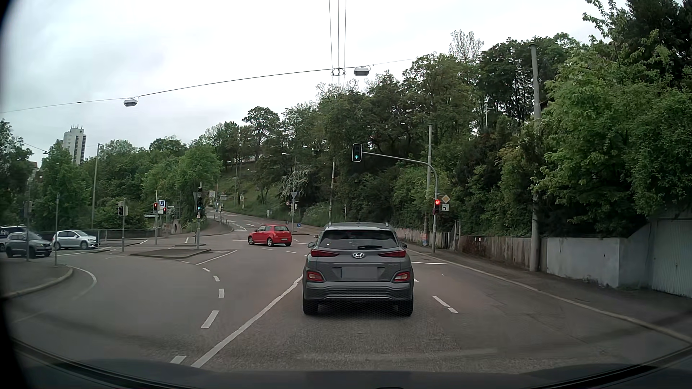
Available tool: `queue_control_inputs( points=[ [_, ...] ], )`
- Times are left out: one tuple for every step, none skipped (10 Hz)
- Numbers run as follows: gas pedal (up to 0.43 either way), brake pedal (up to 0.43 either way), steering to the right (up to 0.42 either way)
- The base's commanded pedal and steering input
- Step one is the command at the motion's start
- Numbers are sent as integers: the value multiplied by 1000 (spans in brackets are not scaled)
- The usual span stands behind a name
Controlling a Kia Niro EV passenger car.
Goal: Follow the waypoints while adhering to traffic rules and regulations
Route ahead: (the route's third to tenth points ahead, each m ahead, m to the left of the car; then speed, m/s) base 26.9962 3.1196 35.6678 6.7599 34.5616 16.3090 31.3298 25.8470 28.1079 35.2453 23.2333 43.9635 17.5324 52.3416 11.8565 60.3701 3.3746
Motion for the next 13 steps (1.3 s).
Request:
queue_control_inputs(
  points=[
    [240, 0, 4],
    [220, 0, 4],
    [197, 0, 4],
    [189, 0, 4],
    [189, 0, 1],
    [189, 0, -2],
    [177, 0, -2],
    [177, 0, -2],
    [177, 0, -2],
    [177, 0, -2],
    [169, 0, -2],
    [157, 0, -8],
    [157, 0, -8]
  ],
)
